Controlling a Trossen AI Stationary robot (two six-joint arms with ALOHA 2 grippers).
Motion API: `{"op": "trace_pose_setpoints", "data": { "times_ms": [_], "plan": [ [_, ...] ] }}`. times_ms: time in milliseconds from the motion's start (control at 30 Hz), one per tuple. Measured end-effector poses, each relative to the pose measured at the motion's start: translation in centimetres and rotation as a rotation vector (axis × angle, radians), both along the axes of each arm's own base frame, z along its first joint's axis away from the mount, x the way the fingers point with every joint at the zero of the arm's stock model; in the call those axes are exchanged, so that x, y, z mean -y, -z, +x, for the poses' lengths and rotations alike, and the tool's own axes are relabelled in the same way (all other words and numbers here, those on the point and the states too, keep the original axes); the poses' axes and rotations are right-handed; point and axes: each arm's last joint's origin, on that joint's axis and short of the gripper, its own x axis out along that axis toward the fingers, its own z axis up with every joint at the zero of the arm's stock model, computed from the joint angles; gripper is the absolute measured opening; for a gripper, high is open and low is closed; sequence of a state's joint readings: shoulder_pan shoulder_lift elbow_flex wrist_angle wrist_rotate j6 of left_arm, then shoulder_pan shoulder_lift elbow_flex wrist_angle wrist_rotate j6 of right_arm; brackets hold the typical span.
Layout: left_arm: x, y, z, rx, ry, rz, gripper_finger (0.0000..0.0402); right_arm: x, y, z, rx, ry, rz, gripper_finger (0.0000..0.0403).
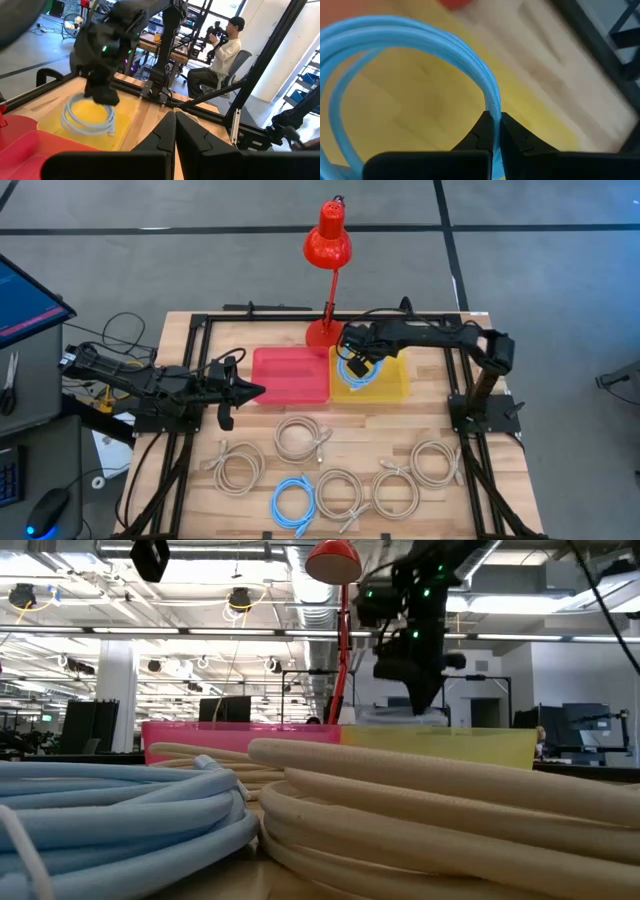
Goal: Sort HDMI cables
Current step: Put the blue HDMI cable into the yellow bin
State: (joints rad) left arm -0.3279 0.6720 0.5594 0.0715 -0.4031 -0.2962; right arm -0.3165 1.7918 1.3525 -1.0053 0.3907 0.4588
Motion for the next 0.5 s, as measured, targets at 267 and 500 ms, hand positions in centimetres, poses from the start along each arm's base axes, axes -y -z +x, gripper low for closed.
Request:
{"op": "trace_pose_setpoints", "data": {
  "times_ms": [267,500],
  "plan": [
    [0.0,0.0,0.0,0.000,0.000,0.000,0.0010,0.2,3.1,1.3,-0.043,-0.022,0.074,0.0000],
    [0.0,0.0,0.0,0.000,0.000,0.000,0.0010,0.3,4.8,1.8,-0.071,-0.030,0.101,0.0000]
  ]
}}
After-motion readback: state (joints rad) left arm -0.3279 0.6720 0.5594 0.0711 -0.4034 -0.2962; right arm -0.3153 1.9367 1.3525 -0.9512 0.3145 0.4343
